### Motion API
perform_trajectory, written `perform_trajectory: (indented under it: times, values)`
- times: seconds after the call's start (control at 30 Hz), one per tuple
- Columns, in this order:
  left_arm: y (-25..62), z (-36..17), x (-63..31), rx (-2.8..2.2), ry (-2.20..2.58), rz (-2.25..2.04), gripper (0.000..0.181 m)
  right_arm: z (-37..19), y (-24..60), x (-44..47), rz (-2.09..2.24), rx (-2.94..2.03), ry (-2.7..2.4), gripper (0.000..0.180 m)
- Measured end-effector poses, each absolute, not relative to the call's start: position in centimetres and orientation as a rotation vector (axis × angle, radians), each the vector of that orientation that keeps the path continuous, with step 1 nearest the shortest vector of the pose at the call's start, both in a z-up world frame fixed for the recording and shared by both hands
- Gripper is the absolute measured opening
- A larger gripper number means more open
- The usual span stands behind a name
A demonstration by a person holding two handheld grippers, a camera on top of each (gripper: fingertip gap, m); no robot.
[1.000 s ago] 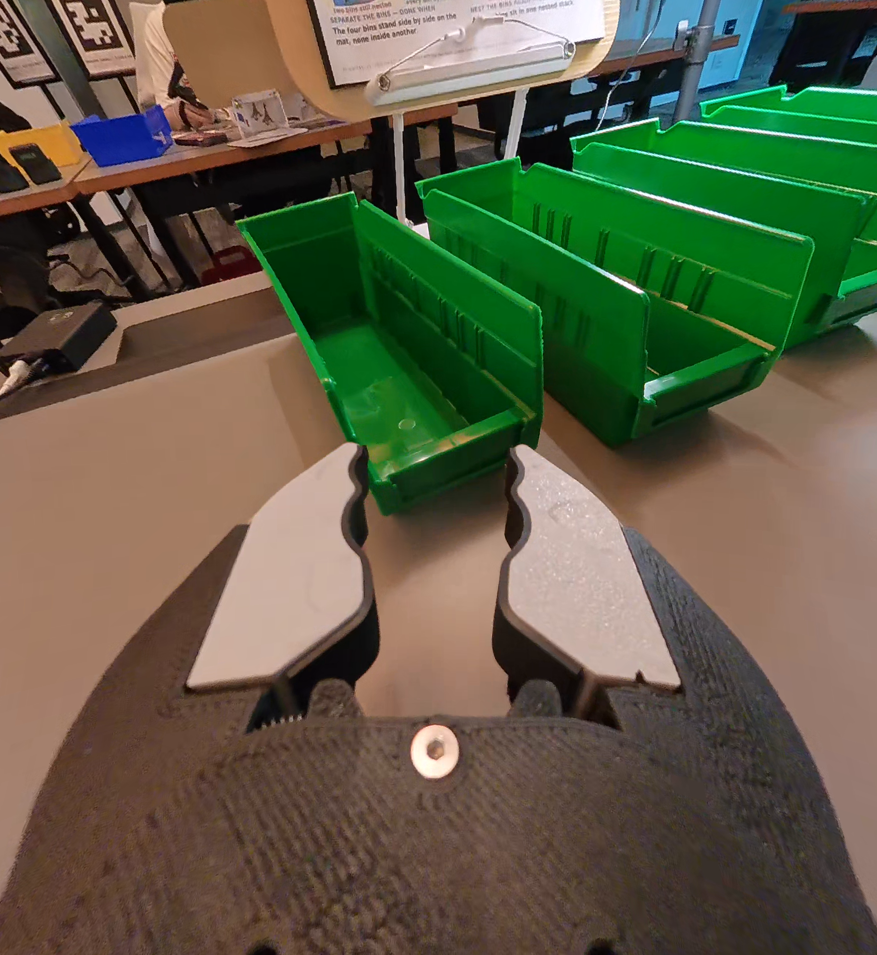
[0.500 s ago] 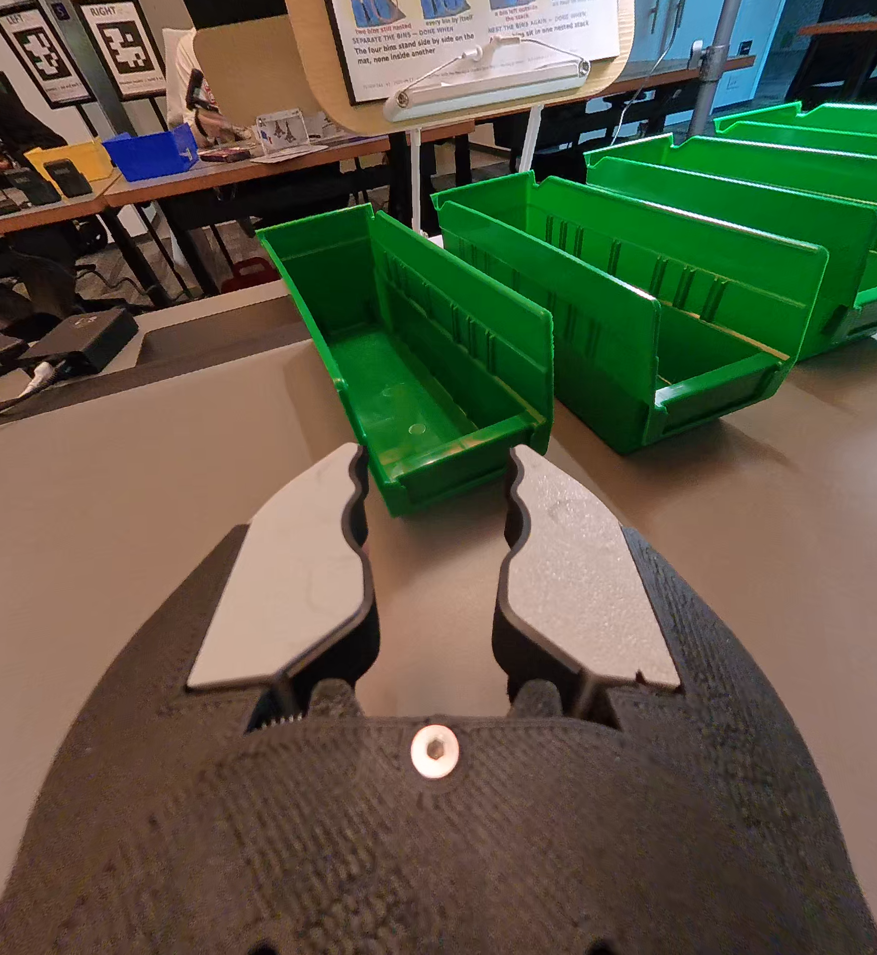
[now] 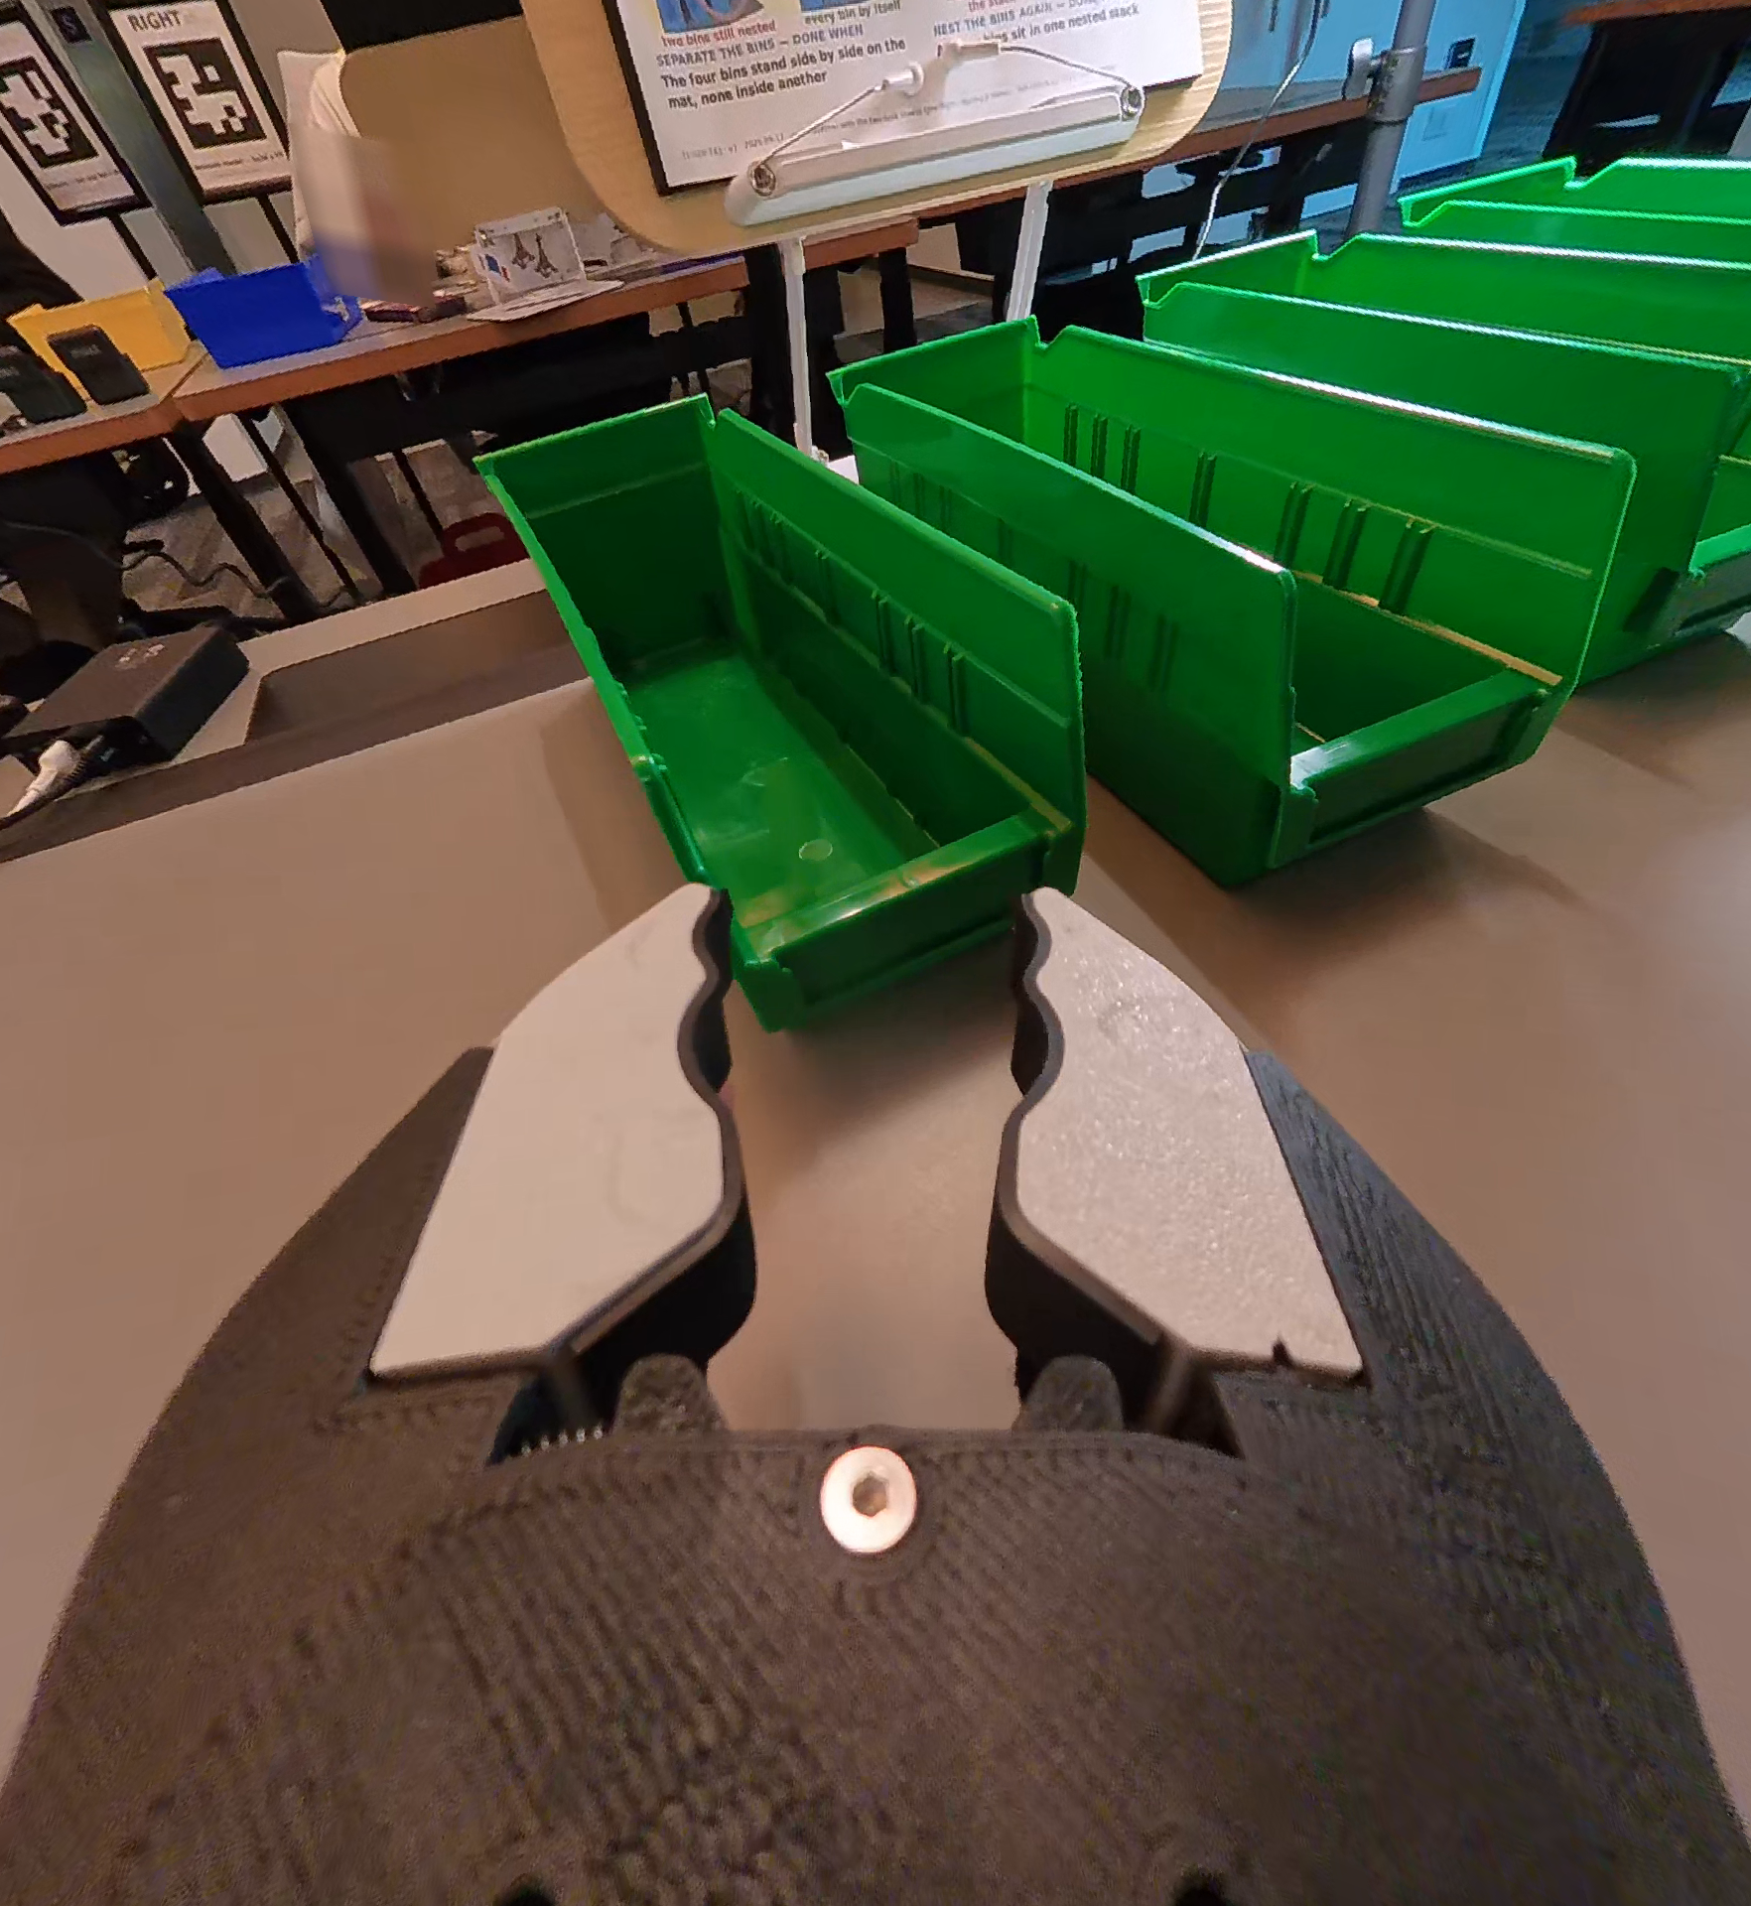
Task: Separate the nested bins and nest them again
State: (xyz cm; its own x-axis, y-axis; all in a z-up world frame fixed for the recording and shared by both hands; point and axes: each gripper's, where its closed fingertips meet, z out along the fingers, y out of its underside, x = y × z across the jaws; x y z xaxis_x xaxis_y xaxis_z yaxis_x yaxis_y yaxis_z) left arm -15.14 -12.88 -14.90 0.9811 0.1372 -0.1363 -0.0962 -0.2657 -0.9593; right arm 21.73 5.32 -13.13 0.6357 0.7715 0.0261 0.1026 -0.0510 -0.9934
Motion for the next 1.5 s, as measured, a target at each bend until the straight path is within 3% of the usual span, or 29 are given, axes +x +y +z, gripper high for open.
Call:
perform_trajectory:
  times: [0.47, 0.7, 1.13, 1.5]
  values:
    - [-12.7, -15.0, -14.0, -1.83, 0.064, 0.237, 0.056, -13.1, 5.1, 21.6, 0.628, -1.533, -0.769, 0.078]
    - [-11.8, -15.0, -14.1, -1.861, 0.282, 0.39, 0.047, -13.1, 5.0, 21.5, 0.616, -1.529, -0.776, 0.076]
    - [-7.4, -19.9, -14.6, -2.344, 1.04, 0.612, 0.05, -12.8, 4.7, 21.5, 0.632, -1.508, -0.781, 0.073]
    - [-6.3, -22.7, -15.8, -2.444, 1.099, 0.616, 0.041, -12.9, 4.7, 21.5, 0.641, -1.506, -0.784, 0.072]
